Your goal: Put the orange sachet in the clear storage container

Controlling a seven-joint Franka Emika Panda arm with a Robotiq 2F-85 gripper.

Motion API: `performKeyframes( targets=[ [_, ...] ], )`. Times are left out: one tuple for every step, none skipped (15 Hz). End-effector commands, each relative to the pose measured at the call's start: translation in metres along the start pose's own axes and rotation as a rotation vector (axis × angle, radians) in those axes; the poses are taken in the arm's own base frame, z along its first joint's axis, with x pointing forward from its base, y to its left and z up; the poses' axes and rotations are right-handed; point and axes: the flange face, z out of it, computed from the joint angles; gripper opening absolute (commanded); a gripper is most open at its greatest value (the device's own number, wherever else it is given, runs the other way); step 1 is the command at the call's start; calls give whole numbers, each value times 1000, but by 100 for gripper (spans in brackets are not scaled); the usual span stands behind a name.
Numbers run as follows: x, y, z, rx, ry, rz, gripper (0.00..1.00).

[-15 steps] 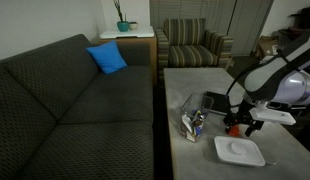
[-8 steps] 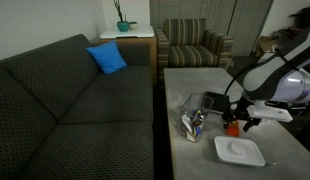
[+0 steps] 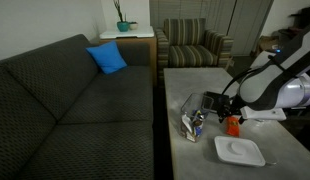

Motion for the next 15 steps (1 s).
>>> performKeyframes(
  targets=[
    [-21, -5, 8, -22, 37, -3, 100],
    [-25, -5, 11, -28, 56, 3, 100],
    [-28, -5, 14, -38, 74, 11, 100],
    [-30, -3, 16, -53, 99, 24, 100],
    [-32, 0, 17, -67, 125, 35, 100],
    [-33, 5, 13, -90, 153, 59, 100],
    [-34, 10, 14, -107, 168, 77, 100],
    [-36, 14, 13, -121, 182, 97, 100],
    [-37, 18, 13, -134, 188, 118, 100],
    [-38, 20, 13, -136, 192, 130, 100],
    [-40, 21, 13, -129, 190, 144, 100],
    [-41, 21, 15, -109, 188, 155, 100],
    [-40, 22, 15, -79, 186, 162, 100],
    [-39, 23, 15, -52, 189, 178, 100],
    [-40, 23, 15, -33, 192, 200, 100]
  ],
)
